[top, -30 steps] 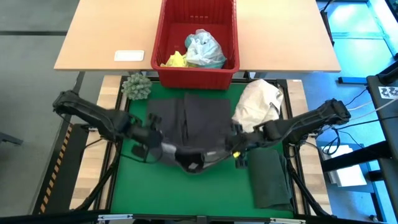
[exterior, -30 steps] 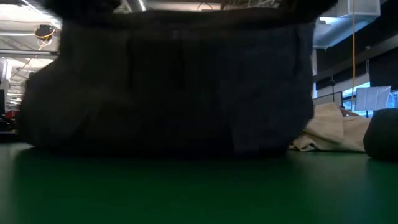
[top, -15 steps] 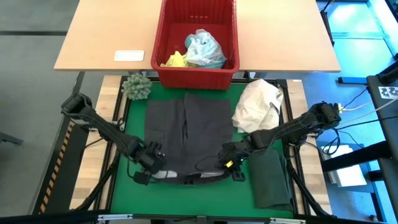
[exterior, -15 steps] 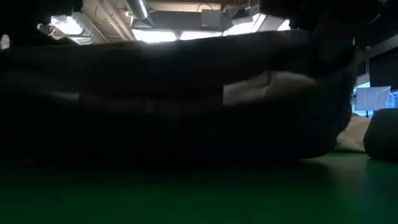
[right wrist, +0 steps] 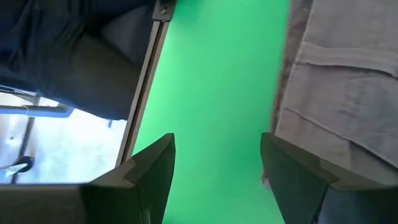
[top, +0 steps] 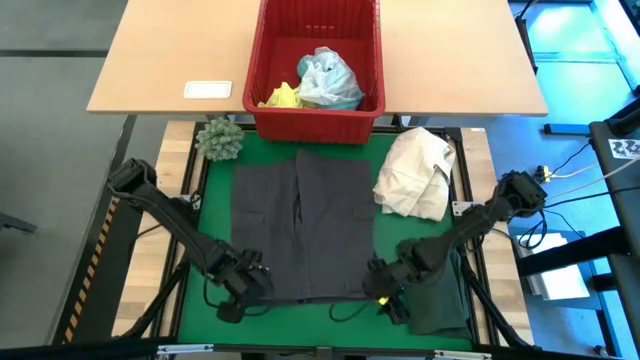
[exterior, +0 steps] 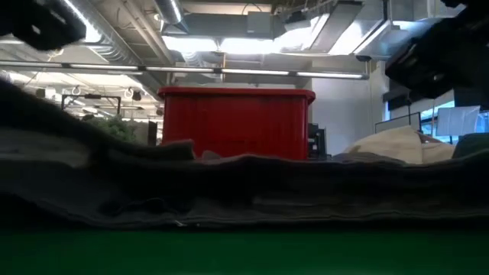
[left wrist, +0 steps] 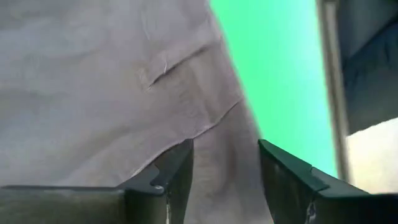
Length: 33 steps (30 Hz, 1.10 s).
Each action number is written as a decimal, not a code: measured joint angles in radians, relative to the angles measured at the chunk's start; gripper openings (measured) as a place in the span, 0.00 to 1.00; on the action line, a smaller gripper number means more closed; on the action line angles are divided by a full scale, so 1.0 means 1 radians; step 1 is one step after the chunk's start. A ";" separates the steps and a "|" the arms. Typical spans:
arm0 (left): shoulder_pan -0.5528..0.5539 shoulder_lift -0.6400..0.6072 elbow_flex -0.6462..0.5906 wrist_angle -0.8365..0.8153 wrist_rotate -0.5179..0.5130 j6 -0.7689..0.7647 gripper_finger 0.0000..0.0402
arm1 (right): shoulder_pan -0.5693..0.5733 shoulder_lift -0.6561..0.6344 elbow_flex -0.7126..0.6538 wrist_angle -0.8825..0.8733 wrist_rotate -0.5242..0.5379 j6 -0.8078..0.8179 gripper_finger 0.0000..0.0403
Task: Fold Laundry from Bin
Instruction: Fold the gray short
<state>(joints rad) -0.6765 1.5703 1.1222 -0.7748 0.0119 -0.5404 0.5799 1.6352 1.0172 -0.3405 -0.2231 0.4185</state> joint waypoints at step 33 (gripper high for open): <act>0.546 -0.081 -0.396 -0.021 -0.457 0.069 0.01 | -0.651 0.089 0.001 -0.134 0.414 -0.328 0.04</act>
<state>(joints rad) -0.1306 1.4891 0.7261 -0.7957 -0.4447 -0.4711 -0.0709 1.7239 1.0183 -0.4748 0.1913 0.0910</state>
